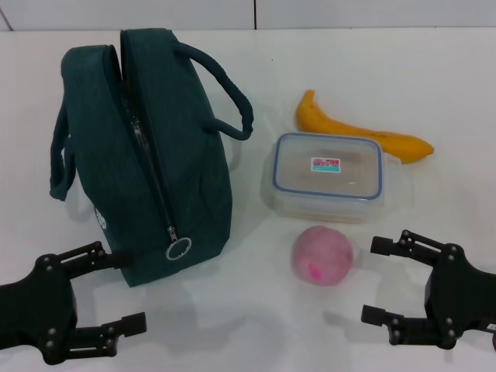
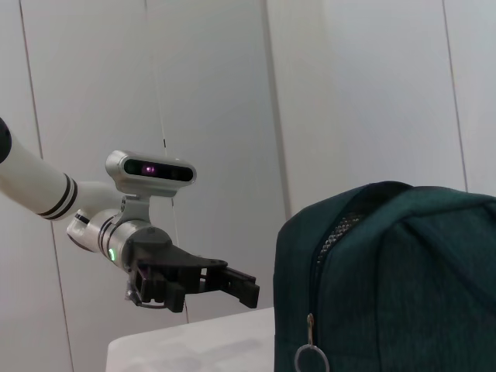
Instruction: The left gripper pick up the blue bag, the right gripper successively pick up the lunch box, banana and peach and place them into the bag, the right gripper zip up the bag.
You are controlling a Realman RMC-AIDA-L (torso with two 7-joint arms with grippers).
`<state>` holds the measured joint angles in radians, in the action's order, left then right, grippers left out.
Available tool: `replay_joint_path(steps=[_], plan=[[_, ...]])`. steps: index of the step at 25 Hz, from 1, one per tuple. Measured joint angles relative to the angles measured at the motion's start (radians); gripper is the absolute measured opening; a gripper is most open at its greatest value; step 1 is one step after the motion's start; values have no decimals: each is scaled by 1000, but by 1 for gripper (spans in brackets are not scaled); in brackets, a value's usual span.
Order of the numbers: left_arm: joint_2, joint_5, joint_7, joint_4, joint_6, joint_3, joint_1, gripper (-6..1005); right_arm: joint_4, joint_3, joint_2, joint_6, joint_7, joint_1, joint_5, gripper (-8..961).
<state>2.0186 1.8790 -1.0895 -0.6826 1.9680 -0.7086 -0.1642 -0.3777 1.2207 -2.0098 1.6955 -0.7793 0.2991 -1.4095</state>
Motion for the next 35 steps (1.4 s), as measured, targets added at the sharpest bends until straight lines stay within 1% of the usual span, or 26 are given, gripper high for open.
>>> replay_joint_path(steps=[9,12,15,17,19,22,26,28,31,34,35], plan=[[3,-3,-7,0,0,0,-5,859,2,1,0,2,0,0,0,873],[0,-27,-56,0,0,0,-5,859,3,2,0,2,0,0,0,873],[-16,-58,-207,-1,0,25,-5,857,4,2,0,2,-1,0,0,873],[-28,-60,-302,-1,-1,64,-10,856,4,2,0,3,-2,0,0,873],[-45,-61,-396,-3,-1,120,-16,855,3,2,0,3,-3,0,0,873],[-61,-62,-501,-18,-2,172,-28,854,4,2,0,2,-3,0,0,872],[-85,-59,-662,-62,-18,194,-61,852,3,2,0,2,-3,1,0,872],[-99,-46,-791,-108,-27,200,-94,851,3,2,0,2,-3,3,1,872],[-111,-17,-949,-205,-33,202,-140,849,3,2,0,1,-3,6,1,872],[-116,15,-1148,-341,-58,202,-188,848,4,0,-1,-4,-3,8,1,872],[-116,15,-1148,-341,-58,202,-188,847,4,0,-1,-5,-3,8,1,872]])
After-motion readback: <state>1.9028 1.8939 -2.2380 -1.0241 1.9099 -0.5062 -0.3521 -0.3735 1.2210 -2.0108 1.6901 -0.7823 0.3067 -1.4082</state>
